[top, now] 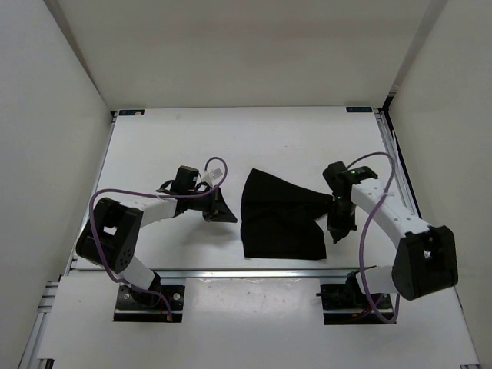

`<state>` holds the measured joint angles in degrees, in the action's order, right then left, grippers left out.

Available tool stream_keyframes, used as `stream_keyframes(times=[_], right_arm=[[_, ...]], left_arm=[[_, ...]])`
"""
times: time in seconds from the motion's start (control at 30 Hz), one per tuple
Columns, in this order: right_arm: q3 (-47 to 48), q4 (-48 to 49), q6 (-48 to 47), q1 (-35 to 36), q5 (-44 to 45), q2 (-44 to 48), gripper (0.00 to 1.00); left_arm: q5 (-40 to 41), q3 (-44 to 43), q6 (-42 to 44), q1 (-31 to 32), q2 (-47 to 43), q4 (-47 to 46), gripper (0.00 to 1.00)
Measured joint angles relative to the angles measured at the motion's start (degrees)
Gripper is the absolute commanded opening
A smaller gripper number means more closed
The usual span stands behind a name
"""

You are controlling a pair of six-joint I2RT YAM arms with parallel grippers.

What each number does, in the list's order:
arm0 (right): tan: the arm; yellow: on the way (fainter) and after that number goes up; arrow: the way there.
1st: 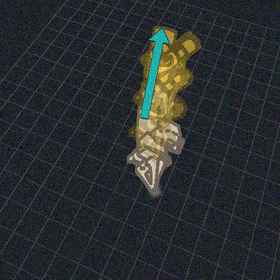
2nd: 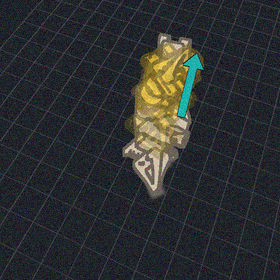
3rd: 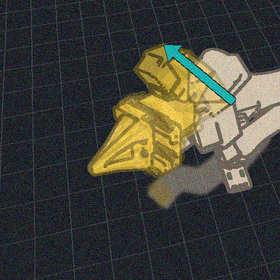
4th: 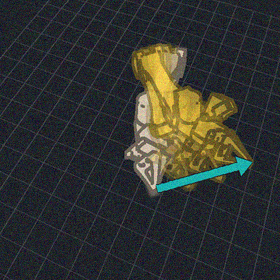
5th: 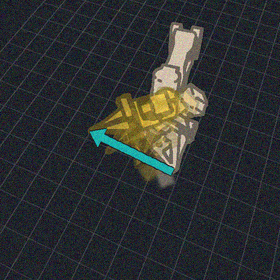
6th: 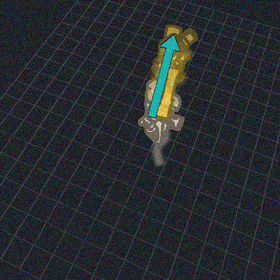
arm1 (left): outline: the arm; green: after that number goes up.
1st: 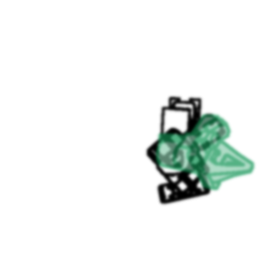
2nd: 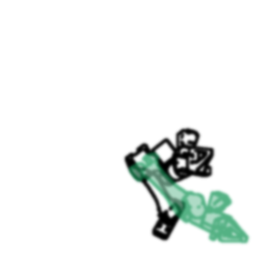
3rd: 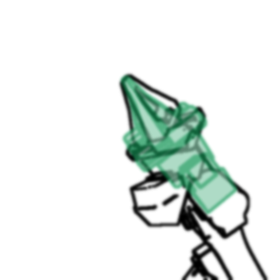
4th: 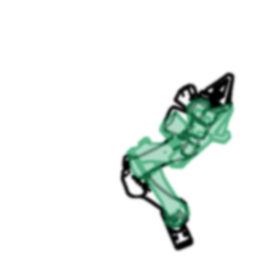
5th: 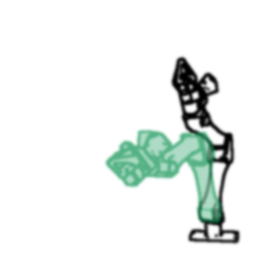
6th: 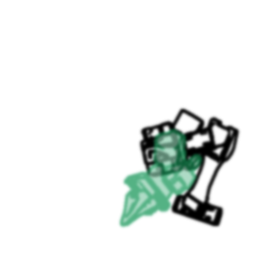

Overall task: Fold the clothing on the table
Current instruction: Flatten the skirt out

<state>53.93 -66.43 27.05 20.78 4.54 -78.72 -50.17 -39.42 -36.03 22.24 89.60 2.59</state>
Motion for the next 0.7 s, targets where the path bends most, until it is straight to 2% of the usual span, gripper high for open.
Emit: stream_keyframes(times=[0.07, 0.17, 0.2, 0.23, 0.3, 0.47, 0.63, 0.7], right_arm=[[2.01, -2.6, 0.5, -2.29, 1.81, 2.54, 0.15], [4.46, -4.02, 1.4, -2.84, 2.43, 3.91, 0.23], [4.85, -4.17, 1.75, -2.14, 2.4, 4.11, 0.27], [4.98, -4.17, 2.19, -1.16, 2.34, 4.2, 0.29], [4.76, -4.04, 2.86, 0.72, 1.38, 4.22, 0.31], [1.2, -2.82, 5.01, 4.85, -1.62, 4.26, 0.37], [0.72, -0.59, 6.47, 7.98, -3.06, 3.61, 0.37], [0.85, 0.55, 6.71, 8.2, -2.97, 2.47, 0.41]], left_arm=[[-0.31, -0.02, 0.02, -0.04, 0.0, -0.07, 0.0], [-0.68, -0.37, 0.7, 0.31, 0.11, 0.35, 0.43], [-0.68, -0.72, 1.2, 0.52, 0.11, 0.98, 0.53], [-0.66, -1.14, 1.88, 0.76, 0.11, 1.92, 0.69], [-0.31, -1.7, 3.48, 0.98, 0.02, 3.96, 0.77], [1.77, -1.25, 8.07, 1.64, -1.25, 10.43, 0.75], [1.7, 2.12, 8.74, 3.48, -1.68, 11.15, 0.73], [1.68, 2.21, 8.7, 4.09, -1.57, 11.52, 0.73]])
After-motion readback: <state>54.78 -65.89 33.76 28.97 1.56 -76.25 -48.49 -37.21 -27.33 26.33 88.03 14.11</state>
